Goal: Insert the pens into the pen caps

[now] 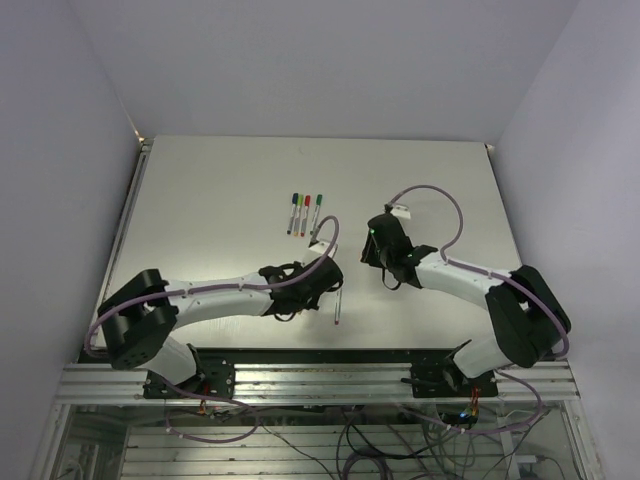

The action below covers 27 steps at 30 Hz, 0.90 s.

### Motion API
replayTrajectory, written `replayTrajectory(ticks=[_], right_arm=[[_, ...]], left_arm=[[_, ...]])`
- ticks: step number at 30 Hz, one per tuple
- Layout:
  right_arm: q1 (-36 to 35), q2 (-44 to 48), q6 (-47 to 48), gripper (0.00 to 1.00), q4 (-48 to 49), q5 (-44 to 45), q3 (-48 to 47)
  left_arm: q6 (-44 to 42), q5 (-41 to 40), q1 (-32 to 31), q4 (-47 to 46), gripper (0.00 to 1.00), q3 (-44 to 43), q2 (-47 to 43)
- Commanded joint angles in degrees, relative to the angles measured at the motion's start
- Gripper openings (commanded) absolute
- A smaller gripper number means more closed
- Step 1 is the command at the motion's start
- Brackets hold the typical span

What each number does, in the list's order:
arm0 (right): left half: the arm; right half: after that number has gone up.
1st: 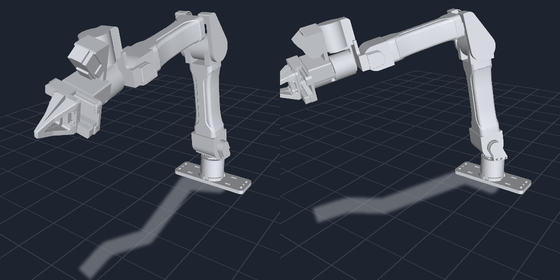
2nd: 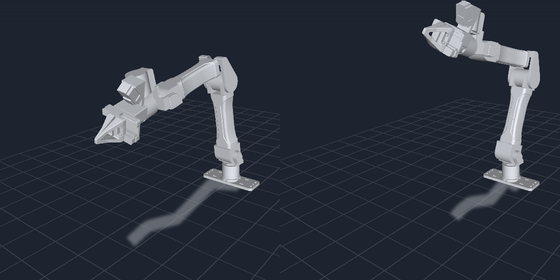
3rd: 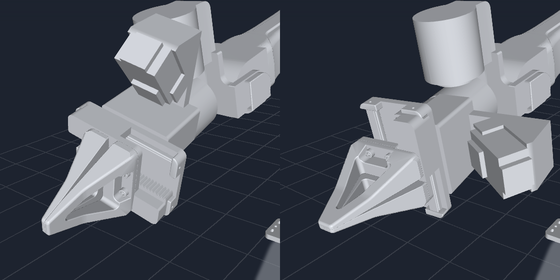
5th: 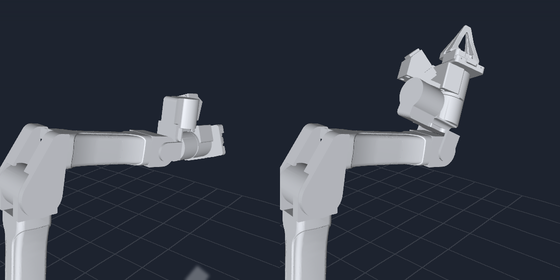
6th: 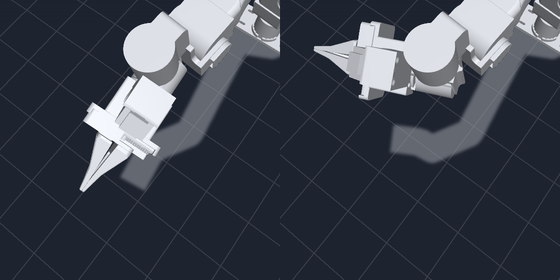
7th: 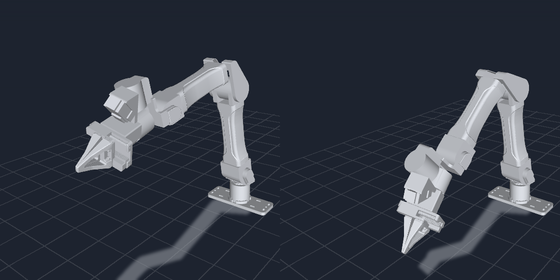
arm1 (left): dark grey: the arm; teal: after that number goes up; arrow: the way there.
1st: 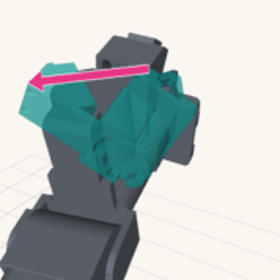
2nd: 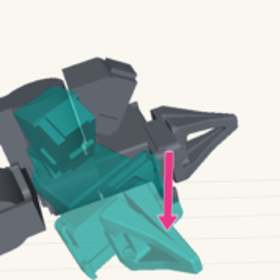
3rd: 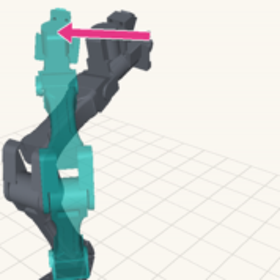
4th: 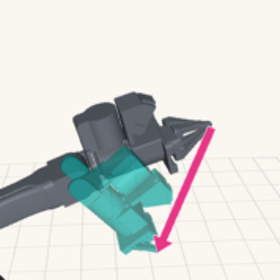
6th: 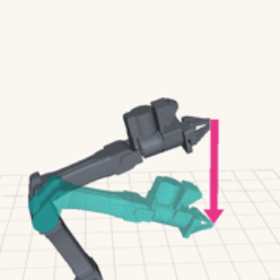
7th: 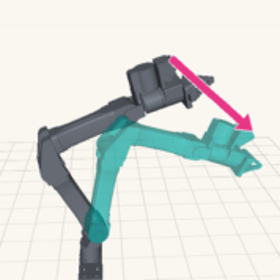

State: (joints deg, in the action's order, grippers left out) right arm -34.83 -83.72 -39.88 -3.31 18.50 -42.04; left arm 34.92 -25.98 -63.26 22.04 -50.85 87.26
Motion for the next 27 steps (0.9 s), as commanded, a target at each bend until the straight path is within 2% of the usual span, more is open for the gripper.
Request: replayTrajectory(ticks=[1,5,27], right_arm=[[-0.1,-3.2,0.3,0.35,-0.7,0.3,-2.7],[-0.1,-5.7,0.2,0.34,-0.7,0.6,-3.7],[-0.1,-16.5,-0.4,0.31,-3.4,5.2,-9.8]], left_arm=[[0.1,-0.8,1.2,0.1,0.07,0.6,-4.1],[0.5,2.0,2.8,-1.5,0.07,2.4,-5.4],[-1.4,4.8,4.4,-5.1,0.07,4.0,-5.2]])
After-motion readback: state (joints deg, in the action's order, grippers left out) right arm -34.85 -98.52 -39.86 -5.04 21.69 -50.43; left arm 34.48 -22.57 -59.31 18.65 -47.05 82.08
